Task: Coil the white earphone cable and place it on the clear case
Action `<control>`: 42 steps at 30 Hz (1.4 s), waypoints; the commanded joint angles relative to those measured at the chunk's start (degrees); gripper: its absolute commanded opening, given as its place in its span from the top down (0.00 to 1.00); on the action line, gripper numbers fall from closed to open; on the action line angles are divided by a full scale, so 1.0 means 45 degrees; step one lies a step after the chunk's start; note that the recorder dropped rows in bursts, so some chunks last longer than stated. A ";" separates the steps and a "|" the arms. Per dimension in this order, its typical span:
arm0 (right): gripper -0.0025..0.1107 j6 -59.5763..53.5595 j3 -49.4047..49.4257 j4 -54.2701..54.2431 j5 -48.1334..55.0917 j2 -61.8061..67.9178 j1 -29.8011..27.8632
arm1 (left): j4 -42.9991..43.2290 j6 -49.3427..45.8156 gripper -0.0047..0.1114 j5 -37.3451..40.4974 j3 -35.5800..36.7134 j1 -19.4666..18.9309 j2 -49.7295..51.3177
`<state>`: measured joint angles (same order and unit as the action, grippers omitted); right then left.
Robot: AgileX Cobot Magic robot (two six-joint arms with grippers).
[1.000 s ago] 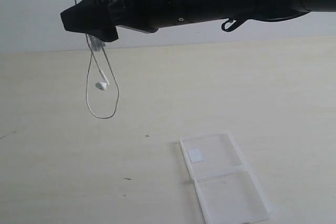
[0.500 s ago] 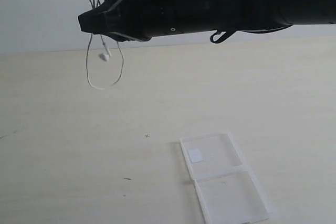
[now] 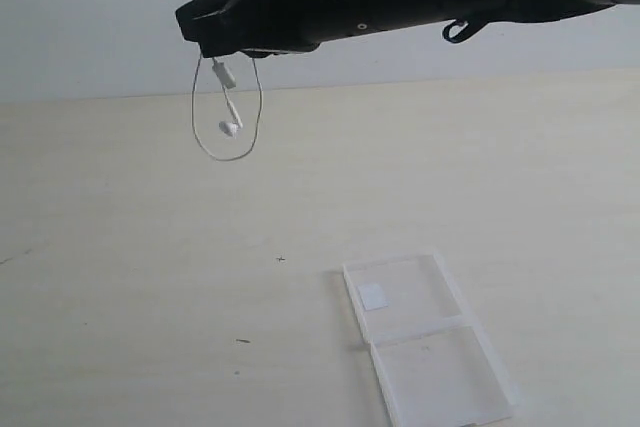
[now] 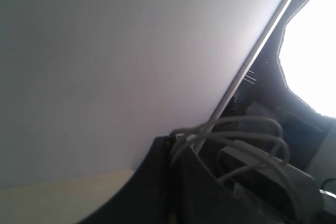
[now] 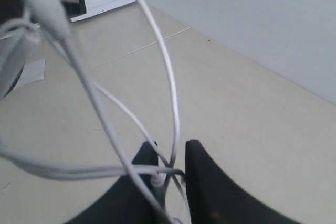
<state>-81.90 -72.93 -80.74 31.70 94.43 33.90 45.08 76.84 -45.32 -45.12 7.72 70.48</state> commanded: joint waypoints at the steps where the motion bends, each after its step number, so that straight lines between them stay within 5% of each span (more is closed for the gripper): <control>1: 0.98 0.1453 -0.0032 0.1711 -0.0466 -0.0442 0.0030 | 0.0025 0.0046 0.96 0.0313 -0.0073 0.0057 -0.0107; 12: 0.95 0.1285 -0.0032 0.0728 -0.0052 -0.0038 0.0030 | -0.0009 0.0402 0.96 -0.1250 -0.0073 0.0057 -0.0107; 26: 0.49 0.0226 -0.0032 0.0429 0.1027 0.0047 0.0030 | 0.0400 0.0376 0.96 -0.0516 -0.0073 0.0057 -0.0107; 42: 0.48 0.0226 -0.0032 0.0608 0.0992 0.0047 0.0030 | 0.0607 -0.0191 0.96 0.1246 -0.0073 0.0057 -0.0107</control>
<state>-80.30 -72.93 -78.47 36.03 94.78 33.90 47.90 76.87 -42.37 -45.12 7.72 70.48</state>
